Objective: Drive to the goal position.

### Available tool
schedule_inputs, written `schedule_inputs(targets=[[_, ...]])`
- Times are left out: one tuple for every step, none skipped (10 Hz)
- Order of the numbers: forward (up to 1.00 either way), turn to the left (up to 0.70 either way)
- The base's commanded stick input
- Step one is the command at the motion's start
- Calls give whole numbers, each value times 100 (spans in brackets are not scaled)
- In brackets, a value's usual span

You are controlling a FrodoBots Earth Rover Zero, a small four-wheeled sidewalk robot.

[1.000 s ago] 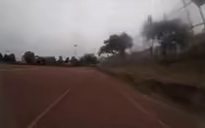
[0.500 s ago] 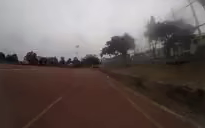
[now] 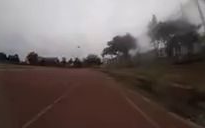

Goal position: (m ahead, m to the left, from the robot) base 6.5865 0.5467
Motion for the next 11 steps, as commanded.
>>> schedule_inputs(targets=[[100,0],[100,0],[100,0],[100,0],[100,0],[100,0],[100,0],[100,0],[100,0],[100,0],[100,0]])
